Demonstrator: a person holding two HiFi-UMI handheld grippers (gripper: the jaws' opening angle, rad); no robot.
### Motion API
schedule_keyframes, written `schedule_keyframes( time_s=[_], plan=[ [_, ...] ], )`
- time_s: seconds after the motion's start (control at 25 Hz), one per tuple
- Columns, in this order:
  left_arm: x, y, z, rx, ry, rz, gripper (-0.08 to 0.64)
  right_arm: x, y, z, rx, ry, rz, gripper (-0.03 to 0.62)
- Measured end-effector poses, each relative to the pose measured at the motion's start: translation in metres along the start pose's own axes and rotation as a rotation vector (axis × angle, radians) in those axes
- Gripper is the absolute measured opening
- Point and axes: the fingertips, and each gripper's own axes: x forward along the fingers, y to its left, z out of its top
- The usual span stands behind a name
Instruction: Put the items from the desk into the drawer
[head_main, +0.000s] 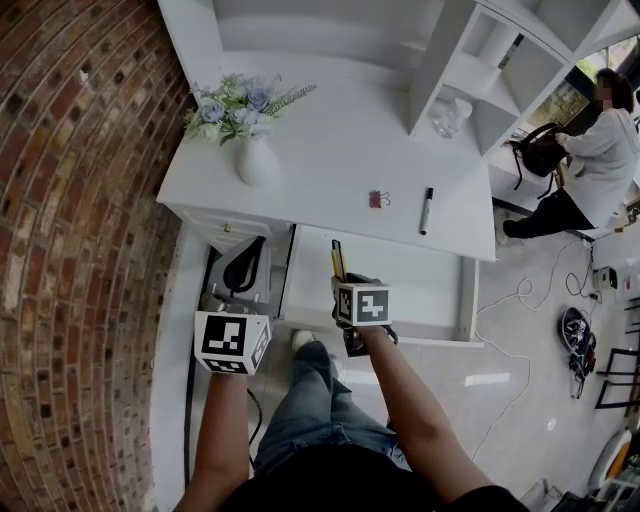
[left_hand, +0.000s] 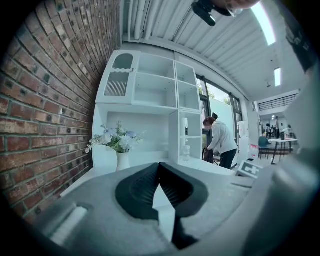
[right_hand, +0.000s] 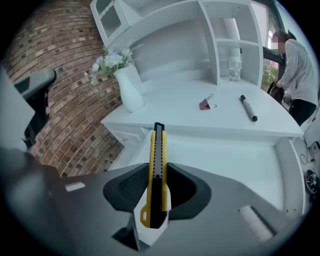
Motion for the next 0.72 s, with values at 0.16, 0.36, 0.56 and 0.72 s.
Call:
schedule_keyframes(
  time_s=[0.16, 0.36, 0.56, 0.72],
  plan=[
    [0.005, 0.001, -0.002, 0.017, 0.020, -0.019, -0.002, 0.035, -0.006, -0.016, 0.060, 0.109, 0.009, 0.126],
    [0.009, 0.003, -0.007, 0.024, 0.042, -0.032, -0.002, 0.076, -0.008, -0.025, 0.080, 0.188, 0.022, 0.126],
    [0.013, 0.002, -0.015, 0.012, 0.066, -0.052, -0.002, 0.108, -0.030, -0.036, 0.084, 0.262, -0.054, 0.126],
    [0.013, 0.003, -0.026, -0.016, 0.089, -0.048, -0.002, 0.124, -0.034, -0.046, 0.150, 0.310, -0.066, 0.127]
  ],
)
